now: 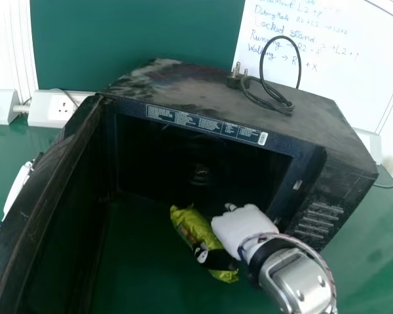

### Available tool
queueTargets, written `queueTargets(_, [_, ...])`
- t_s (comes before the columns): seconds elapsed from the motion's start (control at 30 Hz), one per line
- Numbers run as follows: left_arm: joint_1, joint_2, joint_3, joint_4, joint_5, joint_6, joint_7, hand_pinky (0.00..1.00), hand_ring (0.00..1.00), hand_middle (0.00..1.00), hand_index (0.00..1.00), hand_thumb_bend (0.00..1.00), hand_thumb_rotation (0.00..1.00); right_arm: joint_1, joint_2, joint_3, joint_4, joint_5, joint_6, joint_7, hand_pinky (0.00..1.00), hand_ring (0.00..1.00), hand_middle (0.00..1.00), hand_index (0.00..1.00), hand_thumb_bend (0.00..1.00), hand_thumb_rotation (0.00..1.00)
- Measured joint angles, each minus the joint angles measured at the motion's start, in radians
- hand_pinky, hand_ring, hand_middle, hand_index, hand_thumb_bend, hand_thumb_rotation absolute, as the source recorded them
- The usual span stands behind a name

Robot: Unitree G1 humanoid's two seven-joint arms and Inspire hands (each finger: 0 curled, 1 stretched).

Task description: Put biscuit inside oven

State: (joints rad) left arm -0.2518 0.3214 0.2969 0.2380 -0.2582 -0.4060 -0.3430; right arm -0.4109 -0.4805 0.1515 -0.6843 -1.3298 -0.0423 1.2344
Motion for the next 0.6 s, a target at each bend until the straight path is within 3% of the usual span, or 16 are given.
queueTargets(0.17, [0.000, 0.000, 0.000, 0.001, 0.000, -0.001, 0.000, 0.30, 0.38, 0.42, 0.48, 0.52, 0.07, 0.000, 0.011, -0.013, -0.008, 0.003, 0.018, -0.032, 0.53, 0.43, 0.48, 0.49, 0.53, 0.00])
queueTargets(0.37, [0.000, 0.001, 0.000, 0.010, 0.000, -0.014, -0.006, 0.30, 0.38, 0.42, 0.48, 0.52, 0.07, -0.001, 0.031, -0.025, 0.018, 0.009, 0.052, -0.072, 0.54, 0.40, 0.48, 0.49, 0.53, 0.00])
queueTargets(0.6, [-0.002, 0.001, 0.000, 0.015, 0.000, -0.018, -0.010, 0.30, 0.38, 0.42, 0.48, 0.52, 0.07, -0.001, 0.045, -0.031, 0.064, 0.027, 0.066, -0.235, 0.45, 0.40, 0.48, 0.49, 0.53, 0.00])
